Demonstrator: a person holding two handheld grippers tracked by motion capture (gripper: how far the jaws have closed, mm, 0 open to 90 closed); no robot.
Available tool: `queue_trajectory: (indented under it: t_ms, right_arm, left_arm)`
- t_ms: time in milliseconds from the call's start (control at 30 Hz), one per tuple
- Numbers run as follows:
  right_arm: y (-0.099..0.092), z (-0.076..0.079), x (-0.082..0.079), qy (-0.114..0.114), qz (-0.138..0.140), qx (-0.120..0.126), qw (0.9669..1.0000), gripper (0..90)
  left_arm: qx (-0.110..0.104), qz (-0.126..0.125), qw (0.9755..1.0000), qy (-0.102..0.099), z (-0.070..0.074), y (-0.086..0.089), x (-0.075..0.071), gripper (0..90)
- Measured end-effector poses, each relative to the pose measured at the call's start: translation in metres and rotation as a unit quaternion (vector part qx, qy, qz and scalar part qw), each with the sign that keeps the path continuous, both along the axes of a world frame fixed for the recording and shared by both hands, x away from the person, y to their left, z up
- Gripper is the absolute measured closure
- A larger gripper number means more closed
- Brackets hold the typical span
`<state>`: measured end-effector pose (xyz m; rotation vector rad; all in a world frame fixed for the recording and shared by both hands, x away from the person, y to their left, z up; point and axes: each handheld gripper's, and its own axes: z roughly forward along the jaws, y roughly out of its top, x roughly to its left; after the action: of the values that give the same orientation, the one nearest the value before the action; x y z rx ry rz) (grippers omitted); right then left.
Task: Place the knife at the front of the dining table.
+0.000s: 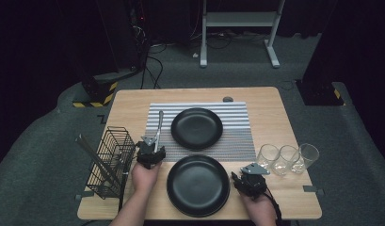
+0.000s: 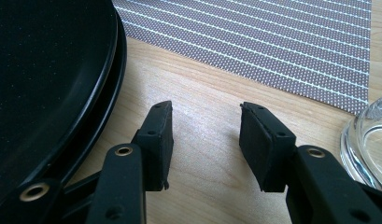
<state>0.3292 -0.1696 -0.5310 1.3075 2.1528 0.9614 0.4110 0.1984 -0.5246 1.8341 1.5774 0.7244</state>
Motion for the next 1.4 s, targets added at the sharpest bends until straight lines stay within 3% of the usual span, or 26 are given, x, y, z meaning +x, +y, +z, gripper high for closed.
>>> queue_trajectory:
  t_ms: [133,333,800,900,1033,1400]
  right_arm:
    - [0.0000,0.0000,0.0000,0.000,0.000,0.000,1.0000,54.2]
    - [0.0001,0.0000,0.0000,0.000,0.000,0.000,1.0000,54.2]
    - [0.0003,0.0000,-0.0002,-0.001,0.000,-0.001,1.0000,54.1]
    - [0.0003,0.0000,-0.0002,-0.001,0.000,-0.002,1.0000,54.1]
    - [0.0004,0.0000,-0.0003,-0.001,-0.001,-0.001,1.0000,54.0]
    - [0.0003,0.0000,-0.0002,-0.001,-0.001,-0.001,1.0000,53.9]
  left_arm:
    - [0.006,0.005,1.0000,-0.001,0.0019,0.0036,0.0007,58.1]
    - [0.008,0.005,1.0000,0.002,0.0010,0.0044,0.0011,64.7]
    - [0.002,0.006,1.0000,0.003,0.0008,0.0044,0.0015,66.8]
    - [-0.001,0.009,1.0000,0.004,0.0010,0.0053,0.0022,66.0]
    - [-0.008,0.005,0.9999,0.006,0.0011,0.0050,0.0026,57.1]
    - [-0.005,-0.024,0.9996,-0.016,0.0087,-0.0043,-0.0026,49.7]
